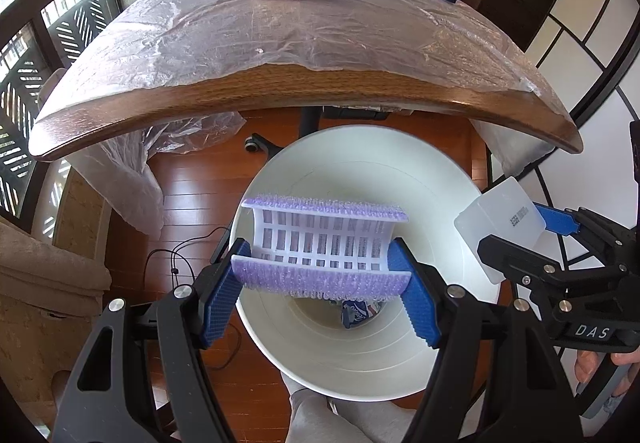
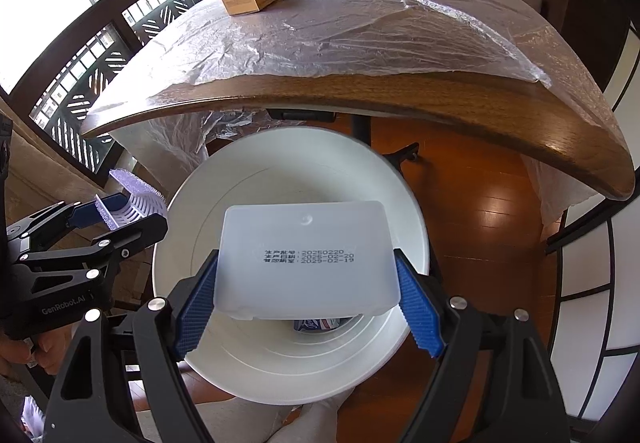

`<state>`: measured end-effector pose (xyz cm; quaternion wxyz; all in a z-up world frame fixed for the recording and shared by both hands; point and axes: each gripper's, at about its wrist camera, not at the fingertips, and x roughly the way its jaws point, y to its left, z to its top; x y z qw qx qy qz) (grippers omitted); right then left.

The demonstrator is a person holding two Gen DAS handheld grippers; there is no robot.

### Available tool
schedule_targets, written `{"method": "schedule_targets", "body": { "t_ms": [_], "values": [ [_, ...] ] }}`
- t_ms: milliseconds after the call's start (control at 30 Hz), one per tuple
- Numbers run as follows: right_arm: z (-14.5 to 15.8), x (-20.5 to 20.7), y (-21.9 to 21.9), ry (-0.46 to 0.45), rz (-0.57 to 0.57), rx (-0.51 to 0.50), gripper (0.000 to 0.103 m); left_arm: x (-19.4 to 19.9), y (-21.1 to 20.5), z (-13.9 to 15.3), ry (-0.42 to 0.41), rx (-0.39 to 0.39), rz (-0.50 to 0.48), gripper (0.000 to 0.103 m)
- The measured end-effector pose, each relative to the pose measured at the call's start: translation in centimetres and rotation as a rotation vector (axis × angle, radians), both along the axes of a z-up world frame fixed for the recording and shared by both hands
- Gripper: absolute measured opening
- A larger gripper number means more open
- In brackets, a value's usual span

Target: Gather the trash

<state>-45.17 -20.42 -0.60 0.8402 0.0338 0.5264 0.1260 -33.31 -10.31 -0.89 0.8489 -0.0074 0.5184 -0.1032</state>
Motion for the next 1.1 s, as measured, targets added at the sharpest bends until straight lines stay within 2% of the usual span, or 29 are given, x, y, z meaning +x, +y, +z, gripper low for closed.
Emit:
{"method": "schedule_targets", "body": {
  "t_ms": [600, 733, 800, 867, 1100],
  "values": [
    [-1.2, 1.2, 0.4, 0.027, -0.024, -0.012, 0.080, 0.9, -0.2, -1.4, 0.021, 0.015, -0.031, 0.072],
    [-1.5, 1.3, 0.4, 0.034, -0.028, -0.010, 0.080, 1.1, -0.4, -1.7, 0.037, -0.002, -0.050, 0.072],
    [-1.5, 1.4, 0.3, 0.035, -0.032, -0.002, 0.084, 1.3, -0.5, -1.8, 0.039, 0.007, -0.058, 0.075],
    [-1.4, 1.5, 0.3, 0.028, -0.038, -0.005, 0.088, 1.4, -0.5, -1.9, 0.032, 0.021, -0.055, 0.085],
    [-0.6, 1.5, -0.2, 0.004, -0.050, -0.002, 0.088, 1.4, -0.2, -1.5, 0.015, 0.021, -0.052, 0.086]
  ]
}}
